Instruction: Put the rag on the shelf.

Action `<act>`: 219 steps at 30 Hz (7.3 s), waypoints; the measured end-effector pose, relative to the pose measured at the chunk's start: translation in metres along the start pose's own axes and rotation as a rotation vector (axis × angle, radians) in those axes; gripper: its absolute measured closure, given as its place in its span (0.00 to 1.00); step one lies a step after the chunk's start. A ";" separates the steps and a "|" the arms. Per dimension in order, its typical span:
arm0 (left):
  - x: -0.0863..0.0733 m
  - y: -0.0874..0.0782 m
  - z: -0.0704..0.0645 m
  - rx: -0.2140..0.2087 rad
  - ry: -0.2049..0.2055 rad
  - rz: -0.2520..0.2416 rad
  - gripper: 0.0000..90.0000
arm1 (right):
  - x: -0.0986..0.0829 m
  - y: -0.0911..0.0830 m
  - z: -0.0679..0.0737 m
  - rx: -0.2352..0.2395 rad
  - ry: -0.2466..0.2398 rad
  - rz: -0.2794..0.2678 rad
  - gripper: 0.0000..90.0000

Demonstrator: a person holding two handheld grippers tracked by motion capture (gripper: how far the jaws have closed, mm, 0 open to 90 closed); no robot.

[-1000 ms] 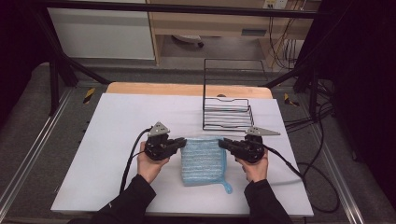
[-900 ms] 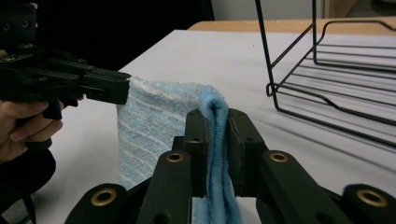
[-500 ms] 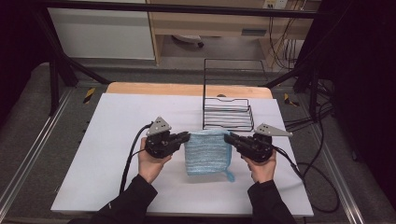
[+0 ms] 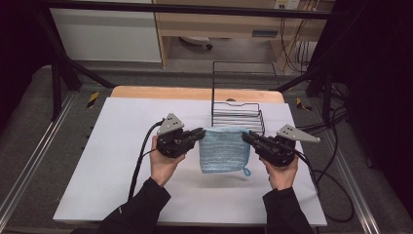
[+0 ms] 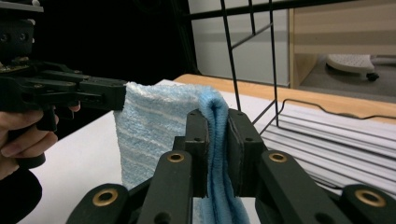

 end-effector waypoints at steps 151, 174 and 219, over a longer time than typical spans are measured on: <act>0.145 0.068 0.037 -0.046 0.117 -0.218 0.93 | 0.131 0.017 -0.074 -0.150 -0.154 -0.237 0.89; 0.118 0.067 0.015 -0.041 0.183 -0.118 0.93 | 0.111 0.007 -0.074 -0.116 -0.131 -0.178 0.72; 0.090 0.088 0.016 0.030 0.104 0.045 0.98 | 0.083 0.022 -0.072 -0.125 -0.081 0.029 0.96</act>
Point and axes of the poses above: each handheld gripper's, and its own axes: y roughly forward along the jaws, x roughly out of its top, z roughly to its left, the point moved 2 cm from there along y, roughly forward along the jaws, and after that the axes turned 3 degrees about x, right-handed, at the moved point
